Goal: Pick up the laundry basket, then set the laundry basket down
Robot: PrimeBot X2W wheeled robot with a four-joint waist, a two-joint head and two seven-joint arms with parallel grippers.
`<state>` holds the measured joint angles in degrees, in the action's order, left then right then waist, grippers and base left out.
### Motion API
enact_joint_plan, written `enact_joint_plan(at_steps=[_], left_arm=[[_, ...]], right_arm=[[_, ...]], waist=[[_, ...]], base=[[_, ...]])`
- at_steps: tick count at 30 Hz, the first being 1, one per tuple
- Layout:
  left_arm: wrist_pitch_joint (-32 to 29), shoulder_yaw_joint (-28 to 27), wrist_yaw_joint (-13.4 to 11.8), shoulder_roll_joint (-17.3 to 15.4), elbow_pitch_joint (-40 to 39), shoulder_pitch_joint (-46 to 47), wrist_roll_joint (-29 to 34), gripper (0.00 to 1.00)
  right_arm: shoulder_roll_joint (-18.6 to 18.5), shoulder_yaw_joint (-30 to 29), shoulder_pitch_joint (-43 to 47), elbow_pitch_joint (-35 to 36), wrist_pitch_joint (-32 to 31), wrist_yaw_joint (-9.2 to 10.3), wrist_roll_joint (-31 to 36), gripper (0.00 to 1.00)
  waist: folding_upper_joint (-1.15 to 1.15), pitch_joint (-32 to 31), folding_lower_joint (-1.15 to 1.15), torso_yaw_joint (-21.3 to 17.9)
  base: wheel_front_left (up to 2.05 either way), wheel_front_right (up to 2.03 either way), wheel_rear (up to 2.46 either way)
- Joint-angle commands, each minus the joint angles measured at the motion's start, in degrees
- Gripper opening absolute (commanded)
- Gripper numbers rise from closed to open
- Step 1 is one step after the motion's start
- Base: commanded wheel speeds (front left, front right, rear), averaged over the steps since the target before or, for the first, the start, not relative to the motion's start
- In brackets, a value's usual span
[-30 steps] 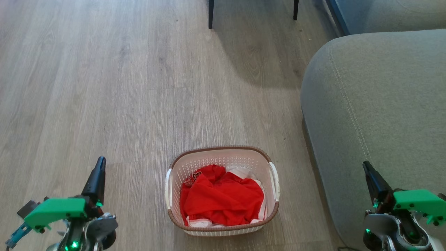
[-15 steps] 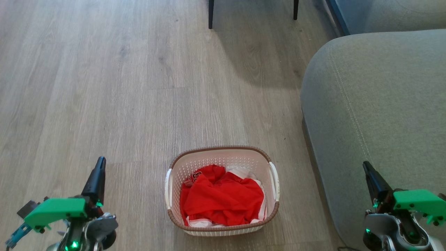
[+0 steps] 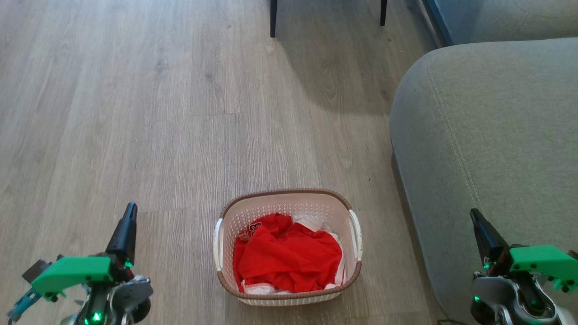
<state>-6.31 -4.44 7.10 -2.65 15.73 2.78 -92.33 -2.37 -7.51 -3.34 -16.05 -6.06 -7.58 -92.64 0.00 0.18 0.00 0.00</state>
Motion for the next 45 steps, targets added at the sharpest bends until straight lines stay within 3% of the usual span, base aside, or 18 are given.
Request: enact_joint_plan(at_steps=[1,45], left_arm=[[-0.17,-2.07,0.39,-0.22,-1.69,3.4,0.16,0.0],[-0.17,-2.07,0.39,-0.22,-1.69,3.4,0.15,0.0]], right_arm=[[-0.51,0.97,-2.84,2.02,-0.44,0.09,0.49,0.0],[-0.51,0.99,-2.84,2.02,-0.43,0.09,0.48,0.0]], waist=[[0.0,0.0,0.0,0.0],[0.0,0.0,0.0,0.0]], base=[[0.0,0.0,0.0],[0.0,0.0,0.0]])
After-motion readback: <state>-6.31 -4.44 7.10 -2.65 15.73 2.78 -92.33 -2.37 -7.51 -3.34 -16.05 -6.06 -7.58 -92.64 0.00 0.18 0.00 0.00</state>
